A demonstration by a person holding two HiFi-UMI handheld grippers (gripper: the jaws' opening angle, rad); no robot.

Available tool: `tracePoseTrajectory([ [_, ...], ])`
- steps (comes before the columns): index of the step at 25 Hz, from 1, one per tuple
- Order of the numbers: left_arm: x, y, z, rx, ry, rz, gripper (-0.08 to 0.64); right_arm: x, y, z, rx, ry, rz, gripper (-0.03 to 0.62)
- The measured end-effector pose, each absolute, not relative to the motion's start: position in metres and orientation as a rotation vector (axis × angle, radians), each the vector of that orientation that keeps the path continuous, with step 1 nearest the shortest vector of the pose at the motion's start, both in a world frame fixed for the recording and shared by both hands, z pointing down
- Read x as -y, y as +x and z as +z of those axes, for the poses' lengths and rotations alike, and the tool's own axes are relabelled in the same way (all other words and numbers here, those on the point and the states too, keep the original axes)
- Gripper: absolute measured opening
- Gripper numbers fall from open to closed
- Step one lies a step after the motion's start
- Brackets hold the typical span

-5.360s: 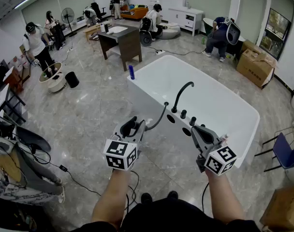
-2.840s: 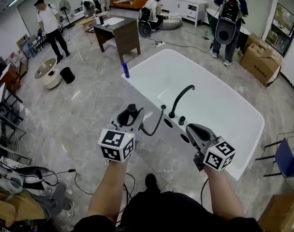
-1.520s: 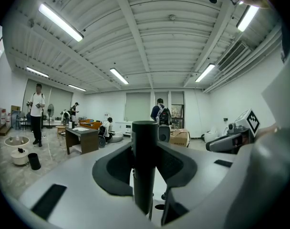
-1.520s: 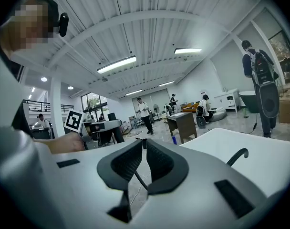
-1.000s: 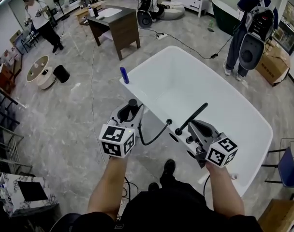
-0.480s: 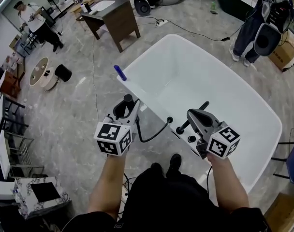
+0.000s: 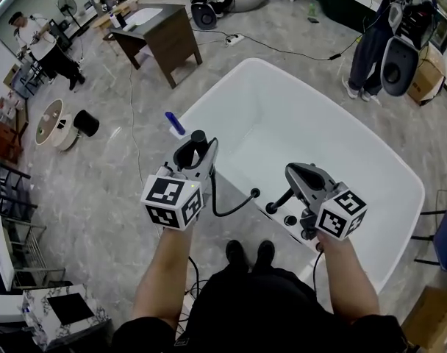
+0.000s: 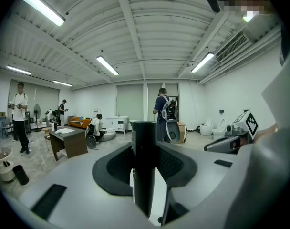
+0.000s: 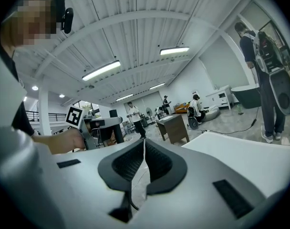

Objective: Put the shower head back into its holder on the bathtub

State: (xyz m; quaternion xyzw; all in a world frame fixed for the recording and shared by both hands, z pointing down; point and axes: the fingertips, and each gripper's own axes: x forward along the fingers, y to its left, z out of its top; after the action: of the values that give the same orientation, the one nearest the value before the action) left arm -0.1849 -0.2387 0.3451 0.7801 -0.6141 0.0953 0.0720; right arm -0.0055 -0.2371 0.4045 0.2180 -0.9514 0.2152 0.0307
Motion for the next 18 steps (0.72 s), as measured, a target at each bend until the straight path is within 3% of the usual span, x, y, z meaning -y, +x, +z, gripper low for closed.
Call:
tracePoseTrajectory([
  [18, 0.276, -0.179, 0.269, 1.765, 2.591, 0.128, 0.140, 0.256, -0.026, 0.394, 2.930, 0.764, 0.655, 0.024],
])
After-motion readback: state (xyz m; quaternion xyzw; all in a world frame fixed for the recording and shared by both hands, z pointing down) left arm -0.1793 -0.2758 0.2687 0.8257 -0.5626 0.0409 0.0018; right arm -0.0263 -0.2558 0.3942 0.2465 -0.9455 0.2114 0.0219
